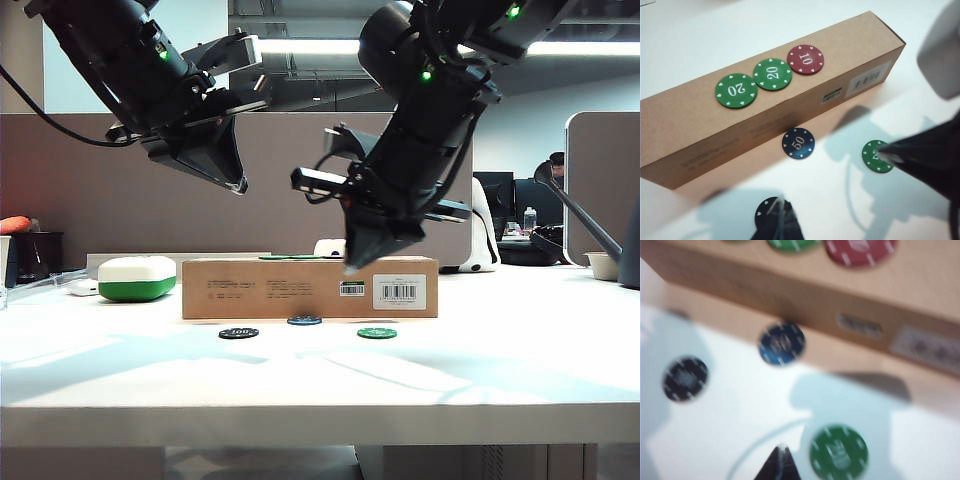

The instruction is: Push the chip, whose value equals the sum of all the chip values on the rectangular box, forward next to the box.

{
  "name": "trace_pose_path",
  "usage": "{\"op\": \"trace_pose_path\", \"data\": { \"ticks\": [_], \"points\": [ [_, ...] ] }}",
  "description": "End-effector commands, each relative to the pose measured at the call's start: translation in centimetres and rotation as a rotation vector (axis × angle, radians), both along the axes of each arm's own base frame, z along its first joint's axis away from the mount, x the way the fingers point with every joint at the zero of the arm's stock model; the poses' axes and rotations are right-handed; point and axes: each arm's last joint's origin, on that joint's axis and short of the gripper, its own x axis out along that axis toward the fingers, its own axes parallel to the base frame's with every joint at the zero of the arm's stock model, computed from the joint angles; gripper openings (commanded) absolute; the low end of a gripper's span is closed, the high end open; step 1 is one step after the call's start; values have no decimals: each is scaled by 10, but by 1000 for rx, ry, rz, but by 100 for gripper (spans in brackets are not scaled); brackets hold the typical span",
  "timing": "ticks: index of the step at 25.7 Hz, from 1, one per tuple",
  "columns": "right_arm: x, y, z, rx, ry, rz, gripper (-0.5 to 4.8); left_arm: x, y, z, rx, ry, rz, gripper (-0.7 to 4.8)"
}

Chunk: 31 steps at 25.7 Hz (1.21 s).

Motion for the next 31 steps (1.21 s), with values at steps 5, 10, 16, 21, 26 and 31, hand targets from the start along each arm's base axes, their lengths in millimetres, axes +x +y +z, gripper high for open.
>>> {"op": "trace_pose_path", "data": {
  "ticks": [5,10,16,21,26,31],
  "points": [
    [-30,-21,26,-17,2,-6,-5,0,0,4,-12,-18,-4,-5],
    [-62,-45,39,5,-60,-27,-5,0,0,4,-13,-20,-4,-5],
    [-119,-83,38,53,-115,-17,-5,0,0,4,-12,-19,-4,-5],
    [-141,-99,29,66,-132,-16,-5,0,0,4,-12,-19,-4,-5],
    [-146,-102,24,50,-112,-16,-5,0,0,4,-13,-20,-4,-5],
    [-146,-102,24,50,-112,-16,-5,-2,1,7,-16,-26,-4,-5]
  ]
}}
